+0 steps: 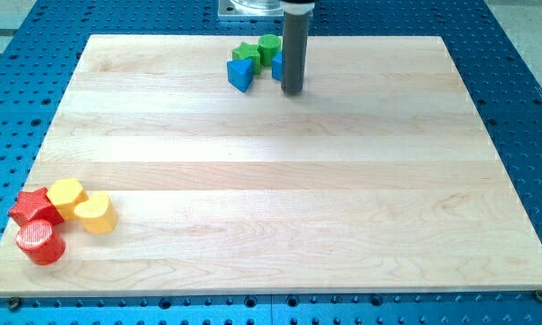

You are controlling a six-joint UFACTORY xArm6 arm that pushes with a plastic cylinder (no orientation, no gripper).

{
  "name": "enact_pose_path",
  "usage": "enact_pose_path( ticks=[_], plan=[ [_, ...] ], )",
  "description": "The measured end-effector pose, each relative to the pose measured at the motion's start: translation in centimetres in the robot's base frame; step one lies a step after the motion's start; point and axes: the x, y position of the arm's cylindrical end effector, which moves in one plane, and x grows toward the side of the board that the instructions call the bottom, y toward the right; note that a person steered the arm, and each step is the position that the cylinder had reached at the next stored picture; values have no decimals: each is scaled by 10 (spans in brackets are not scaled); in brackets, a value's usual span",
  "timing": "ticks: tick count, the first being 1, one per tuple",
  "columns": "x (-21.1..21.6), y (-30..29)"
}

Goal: Push the yellow heart towards the top of the board

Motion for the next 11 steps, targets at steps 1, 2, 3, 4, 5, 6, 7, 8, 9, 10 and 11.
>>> enact_pose_path(
  ticks=[1, 2, 3, 4, 5, 6, 7, 8, 9, 10, 11],
  plan=[
    [4, 48],
    [113, -1],
    [230, -68],
    [304, -153],
    [311, -218],
    [277, -236],
    [232, -231],
    [178, -232],
    [117, -231],
    [134, -199],
    [100, -231]
  ],
)
